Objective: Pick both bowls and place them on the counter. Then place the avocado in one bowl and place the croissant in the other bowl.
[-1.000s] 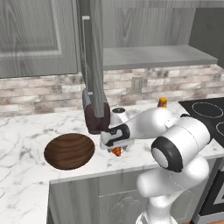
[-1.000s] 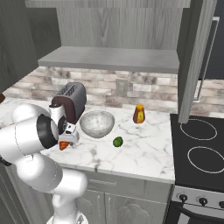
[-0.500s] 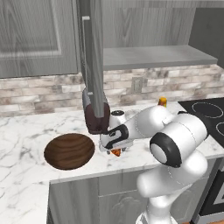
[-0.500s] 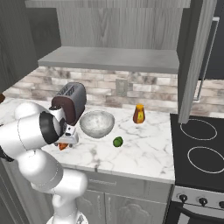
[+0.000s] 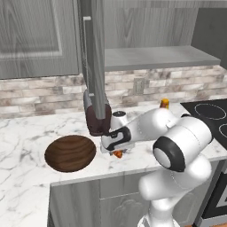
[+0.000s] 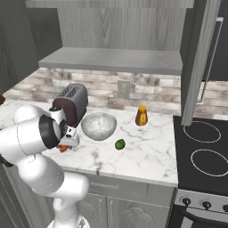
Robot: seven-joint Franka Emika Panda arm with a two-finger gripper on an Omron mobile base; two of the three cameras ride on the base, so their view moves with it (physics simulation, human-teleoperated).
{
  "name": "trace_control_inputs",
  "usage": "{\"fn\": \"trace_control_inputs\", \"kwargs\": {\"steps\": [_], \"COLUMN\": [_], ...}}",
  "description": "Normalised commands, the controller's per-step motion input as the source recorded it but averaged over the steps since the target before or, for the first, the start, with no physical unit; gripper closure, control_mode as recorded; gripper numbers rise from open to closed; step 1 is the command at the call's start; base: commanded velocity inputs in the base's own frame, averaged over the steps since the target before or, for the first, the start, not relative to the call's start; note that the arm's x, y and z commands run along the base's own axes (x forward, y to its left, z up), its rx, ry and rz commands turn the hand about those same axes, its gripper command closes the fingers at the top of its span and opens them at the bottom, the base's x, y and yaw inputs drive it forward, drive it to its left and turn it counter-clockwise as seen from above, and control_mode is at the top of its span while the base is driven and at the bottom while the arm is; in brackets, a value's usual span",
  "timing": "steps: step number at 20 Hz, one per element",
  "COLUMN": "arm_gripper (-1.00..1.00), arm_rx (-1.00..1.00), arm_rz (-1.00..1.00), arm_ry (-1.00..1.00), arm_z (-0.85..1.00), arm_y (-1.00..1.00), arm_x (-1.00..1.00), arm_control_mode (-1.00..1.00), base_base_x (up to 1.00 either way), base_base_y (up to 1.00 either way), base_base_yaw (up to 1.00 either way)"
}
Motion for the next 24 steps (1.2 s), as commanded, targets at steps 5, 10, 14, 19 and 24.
{"fn": "trace_control_inputs", "kwargs": {"steps": [5,10,14,19,24], "arm_gripper": [1.0,1.0,1.0,1.0,1.0], "arm_rx": [0.0,0.0,0.02,0.08,0.11], "arm_rz": [-0.01,0.0,0.01,0.06,0.13], "arm_ry": [-0.13,-0.17,-0.16,-0.13,-0.09], "arm_z": [0.46,0.61,0.31,0.22,0.28], "arm_y": [0.0,0.0,-0.01,0.01,0.14], "arm_x": [-0.41,-0.43,-0.09,0.0,0.0], "arm_control_mode": [-1.0,-1.0,-1.0,-1.0,-1.0], "base_base_x": [0.0,0.0,0.0,0.0,0.0], "base_base_y": [0.0,0.0,0.0,0.0,0.0], "base_base_yaw": [0.0,0.0,0.0,0.0,0.0]}}
